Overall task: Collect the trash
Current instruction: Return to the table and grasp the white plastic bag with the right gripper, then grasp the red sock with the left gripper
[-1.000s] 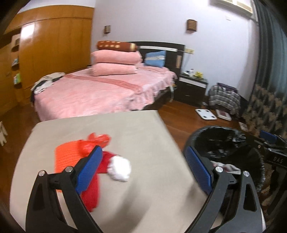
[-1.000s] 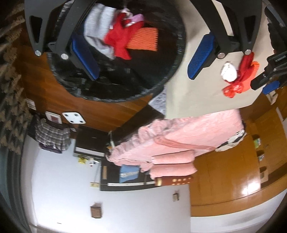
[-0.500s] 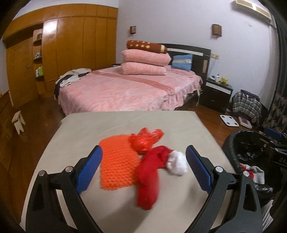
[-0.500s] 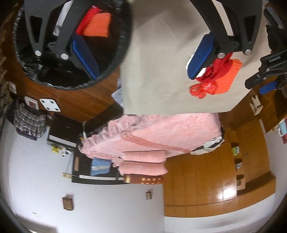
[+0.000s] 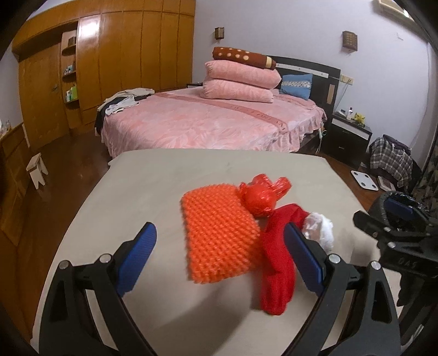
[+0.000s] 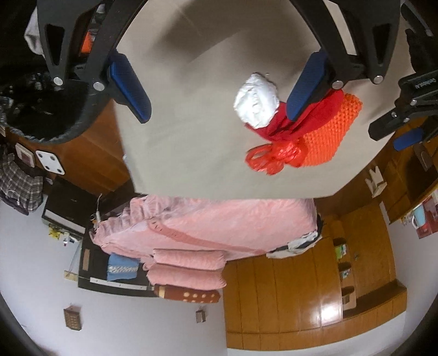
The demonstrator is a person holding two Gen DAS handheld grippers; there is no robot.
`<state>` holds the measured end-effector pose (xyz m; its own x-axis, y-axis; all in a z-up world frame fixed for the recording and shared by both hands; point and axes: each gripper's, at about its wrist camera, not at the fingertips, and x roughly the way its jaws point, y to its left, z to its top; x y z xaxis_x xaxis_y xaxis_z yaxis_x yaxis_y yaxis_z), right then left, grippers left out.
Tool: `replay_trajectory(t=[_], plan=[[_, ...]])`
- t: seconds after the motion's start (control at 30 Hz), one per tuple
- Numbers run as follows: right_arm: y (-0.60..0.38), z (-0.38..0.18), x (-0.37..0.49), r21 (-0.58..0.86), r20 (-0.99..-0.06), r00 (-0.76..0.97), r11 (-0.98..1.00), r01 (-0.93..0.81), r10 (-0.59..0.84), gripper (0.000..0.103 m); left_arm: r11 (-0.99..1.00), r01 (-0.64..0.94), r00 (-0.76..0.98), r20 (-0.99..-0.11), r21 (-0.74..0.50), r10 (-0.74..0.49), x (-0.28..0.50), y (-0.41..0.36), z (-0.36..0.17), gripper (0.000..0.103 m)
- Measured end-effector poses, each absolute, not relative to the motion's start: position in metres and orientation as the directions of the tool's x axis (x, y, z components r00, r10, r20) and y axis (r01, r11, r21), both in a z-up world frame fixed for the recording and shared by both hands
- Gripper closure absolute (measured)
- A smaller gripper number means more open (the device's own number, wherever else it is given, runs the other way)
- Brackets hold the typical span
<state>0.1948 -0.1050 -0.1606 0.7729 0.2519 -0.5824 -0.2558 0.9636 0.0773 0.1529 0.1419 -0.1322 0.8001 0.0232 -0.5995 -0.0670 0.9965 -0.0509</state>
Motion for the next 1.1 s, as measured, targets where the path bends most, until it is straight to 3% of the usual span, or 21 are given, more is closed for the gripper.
replay_trajectory(t=[0.5, 0.8, 0.93, 1.1], plan=[[-0.072, -0.203, 0.217, 0.076, -0.682, 0.675, 0.945, -0.319, 0.283, 0.026, 0.993, -0.103, 0.778, -0.626, -0.059, 0.043, 0.159, 0.158, -0.153, 0.012], [-0.067, -0.210, 0.218, 0.101, -0.712, 0.623, 0.925, -0.366, 0.324, 0.061, 0.993, -0.099, 0.774, -0.633, -0.069, 0.034, 0.162, 0.155, -0.157, 0.012], [-0.067, -0.209, 0.215, 0.101, -0.704, 0.631, 0.925, -0.368, 0.327, 0.069, 0.994, -0.091, 0.774, -0.633, -0.067, 0.028, 0.163, 0.149, -0.156, 0.012], [-0.080, -0.201, 0.209, 0.119, -0.690, 0.645, 0.931, -0.345, 0.327, 0.070, 0.995, -0.069, 0.778, -0.629, -0.070, 0.010, 0.165, 0.138, -0.154, 0.012]])
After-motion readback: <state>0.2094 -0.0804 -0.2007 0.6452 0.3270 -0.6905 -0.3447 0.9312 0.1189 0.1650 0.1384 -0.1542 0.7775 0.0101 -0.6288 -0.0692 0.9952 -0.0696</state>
